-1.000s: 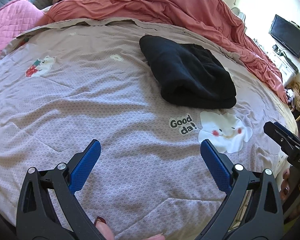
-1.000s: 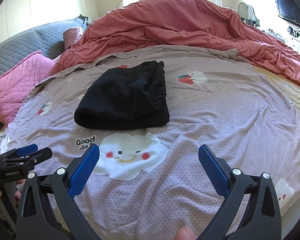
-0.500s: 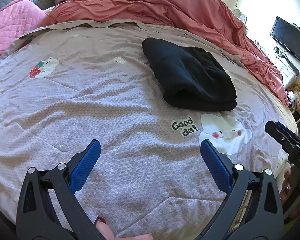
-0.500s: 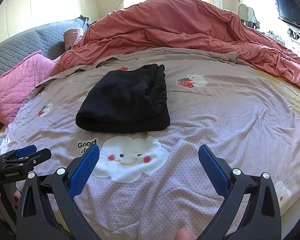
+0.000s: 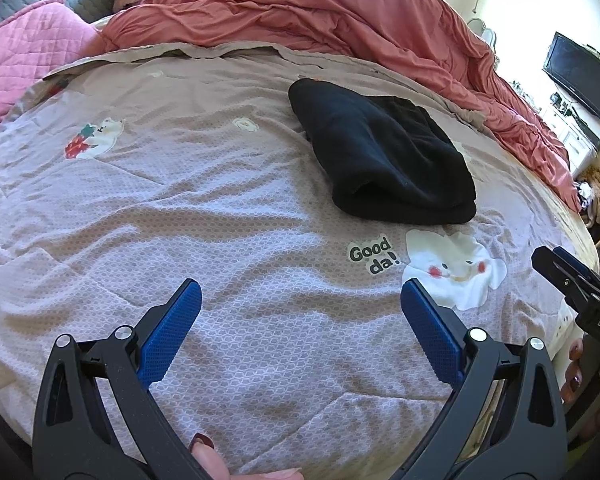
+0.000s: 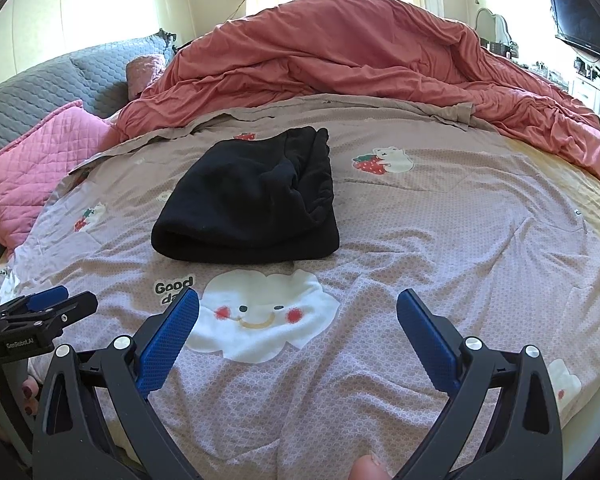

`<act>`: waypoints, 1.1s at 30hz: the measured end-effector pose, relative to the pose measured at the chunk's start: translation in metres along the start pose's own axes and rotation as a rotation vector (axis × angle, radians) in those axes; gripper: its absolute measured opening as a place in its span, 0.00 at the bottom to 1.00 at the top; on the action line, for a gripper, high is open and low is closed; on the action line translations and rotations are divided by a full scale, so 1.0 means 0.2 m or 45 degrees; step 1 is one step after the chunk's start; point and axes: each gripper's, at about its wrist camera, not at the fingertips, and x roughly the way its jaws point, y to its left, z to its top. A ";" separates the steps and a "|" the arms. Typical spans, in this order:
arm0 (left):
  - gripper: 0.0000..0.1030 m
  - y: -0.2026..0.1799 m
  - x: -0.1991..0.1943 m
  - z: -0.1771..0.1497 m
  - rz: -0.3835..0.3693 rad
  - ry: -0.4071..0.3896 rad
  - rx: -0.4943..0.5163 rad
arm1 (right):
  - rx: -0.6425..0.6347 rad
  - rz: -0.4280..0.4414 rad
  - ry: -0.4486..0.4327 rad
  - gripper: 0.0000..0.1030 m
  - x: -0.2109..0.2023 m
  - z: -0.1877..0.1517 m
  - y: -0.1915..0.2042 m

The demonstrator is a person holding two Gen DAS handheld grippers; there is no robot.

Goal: Fold small clothes

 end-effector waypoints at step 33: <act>0.91 0.03 -0.03 0.02 0.028 -0.004 0.013 | -0.002 -0.010 0.005 0.96 -0.02 -0.01 0.00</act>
